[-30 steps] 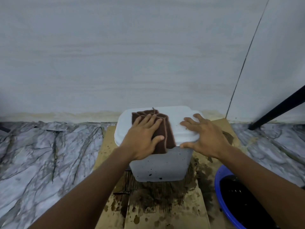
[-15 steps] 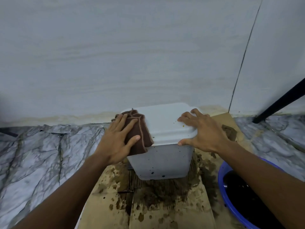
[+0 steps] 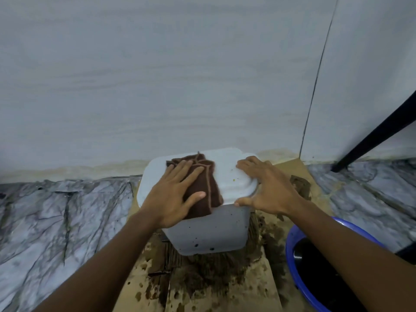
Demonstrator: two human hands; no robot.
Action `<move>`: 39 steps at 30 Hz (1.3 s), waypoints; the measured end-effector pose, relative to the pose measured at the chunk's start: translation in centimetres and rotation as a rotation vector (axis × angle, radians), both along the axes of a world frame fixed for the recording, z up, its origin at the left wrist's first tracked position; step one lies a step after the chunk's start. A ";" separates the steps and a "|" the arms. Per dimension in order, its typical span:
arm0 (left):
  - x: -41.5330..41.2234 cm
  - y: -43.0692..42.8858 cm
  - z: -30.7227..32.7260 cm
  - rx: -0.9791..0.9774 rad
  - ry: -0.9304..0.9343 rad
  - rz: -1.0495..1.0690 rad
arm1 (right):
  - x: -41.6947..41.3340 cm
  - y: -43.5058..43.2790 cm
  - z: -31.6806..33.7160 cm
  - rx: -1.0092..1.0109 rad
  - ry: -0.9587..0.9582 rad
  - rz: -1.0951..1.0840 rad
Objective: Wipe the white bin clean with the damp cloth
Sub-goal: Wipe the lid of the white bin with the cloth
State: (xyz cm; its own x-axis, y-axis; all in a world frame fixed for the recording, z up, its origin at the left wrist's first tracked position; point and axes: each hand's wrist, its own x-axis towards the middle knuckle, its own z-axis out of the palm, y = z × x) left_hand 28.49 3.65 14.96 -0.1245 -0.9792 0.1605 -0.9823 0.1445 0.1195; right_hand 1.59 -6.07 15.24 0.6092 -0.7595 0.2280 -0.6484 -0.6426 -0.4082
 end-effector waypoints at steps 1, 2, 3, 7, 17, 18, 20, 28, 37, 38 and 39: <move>0.9 0.4 0.0 0.014 0.007 0.031 | -0.2 0.0 0.0 0.010 -0.037 0.007; 1.4 0.6 0.0 0.037 0.018 0.058 | -0.4 0.0 -0.2 0.025 -0.072 0.011; 1.6 0.7 0.0 0.057 0.030 0.082 | -0.7 -0.1 -0.3 0.038 -0.106 0.008; -1.3 -1.7 0.7 0.062 0.033 0.147 | -2.1 -0.6 -0.6 0.108 -0.150 -0.050; -7.6 -3.2 0.6 0.014 -0.049 -0.179 | -2.4 -1.0 -0.8 0.094 -0.190 -0.005; -6.5 -2.5 0.4 0.007 -0.033 -0.216 | -2.3 -1.1 -0.8 0.102 -0.189 -0.015; -4.0 -0.9 0.0 -0.008 0.008 -0.224 | -2.1 -1.2 -0.9 0.121 -0.175 -0.035; -4.3 -3.2 1.0 0.034 0.040 0.130 | -1.9 -1.1 -1.3 0.109 -0.172 -0.045; -9.2 -2.9 0.6 -0.028 -0.019 -0.143 | -2.5 -1.1 -1.8 0.084 -0.102 0.035; -8.2 -2.3 0.5 -0.031 0.003 -0.163 | -2.5 -1.2 -1.9 0.076 -0.079 0.047; -7.2 -1.9 0.4 -0.033 0.020 -0.168 | -2.5 -1.3 -2.1 0.069 -0.071 0.055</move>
State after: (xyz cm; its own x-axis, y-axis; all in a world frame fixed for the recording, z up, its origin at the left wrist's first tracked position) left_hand 21.28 1.79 15.34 -0.2820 -0.9391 0.1963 -0.9416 0.3102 0.1311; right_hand -0.93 -7.32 13.12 0.6344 -0.7410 0.2202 -0.5810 -0.6450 -0.4964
